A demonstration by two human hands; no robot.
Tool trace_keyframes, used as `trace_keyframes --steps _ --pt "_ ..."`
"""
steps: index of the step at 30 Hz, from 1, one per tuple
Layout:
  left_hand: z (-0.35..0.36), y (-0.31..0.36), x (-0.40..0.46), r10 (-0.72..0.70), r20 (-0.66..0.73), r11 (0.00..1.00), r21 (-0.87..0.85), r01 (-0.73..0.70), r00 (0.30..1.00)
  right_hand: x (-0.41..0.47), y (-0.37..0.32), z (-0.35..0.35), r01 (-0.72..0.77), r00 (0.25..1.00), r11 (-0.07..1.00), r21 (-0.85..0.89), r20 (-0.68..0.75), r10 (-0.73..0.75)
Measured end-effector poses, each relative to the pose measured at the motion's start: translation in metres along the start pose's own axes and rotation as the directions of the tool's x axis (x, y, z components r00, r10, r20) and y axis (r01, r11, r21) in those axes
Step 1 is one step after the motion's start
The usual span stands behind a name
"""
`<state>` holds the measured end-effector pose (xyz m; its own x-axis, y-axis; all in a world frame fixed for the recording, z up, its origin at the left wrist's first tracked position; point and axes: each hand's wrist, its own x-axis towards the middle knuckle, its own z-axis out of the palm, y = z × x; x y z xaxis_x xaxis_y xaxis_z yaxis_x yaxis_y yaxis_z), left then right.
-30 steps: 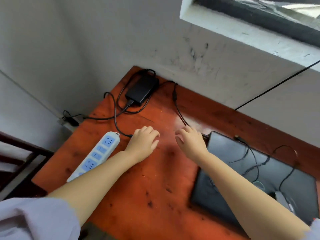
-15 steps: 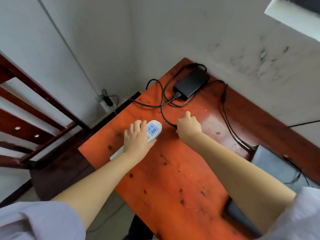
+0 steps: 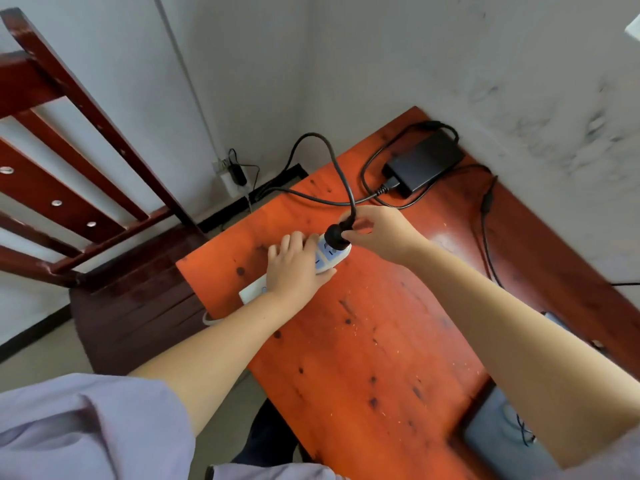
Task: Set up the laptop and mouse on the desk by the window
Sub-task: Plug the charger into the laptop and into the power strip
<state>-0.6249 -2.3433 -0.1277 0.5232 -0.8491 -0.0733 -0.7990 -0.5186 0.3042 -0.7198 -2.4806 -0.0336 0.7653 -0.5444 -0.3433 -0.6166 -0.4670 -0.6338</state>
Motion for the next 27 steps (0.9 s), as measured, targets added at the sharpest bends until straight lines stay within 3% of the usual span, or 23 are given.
trace_keyframes --steps 14,27 --pt "0.0 -0.002 0.001 0.021 0.0 1.0 -0.021 -0.021 1.0 0.005 0.01 0.0 0.243 0.969 0.942 -0.23 0.007 -0.248" --pt "-0.003 0.0 0.0 0.019 -0.005 0.999 -0.045 -0.019 1.0 0.004 0.016 0.006 0.271 0.958 0.944 -0.19 -0.042 -0.283"
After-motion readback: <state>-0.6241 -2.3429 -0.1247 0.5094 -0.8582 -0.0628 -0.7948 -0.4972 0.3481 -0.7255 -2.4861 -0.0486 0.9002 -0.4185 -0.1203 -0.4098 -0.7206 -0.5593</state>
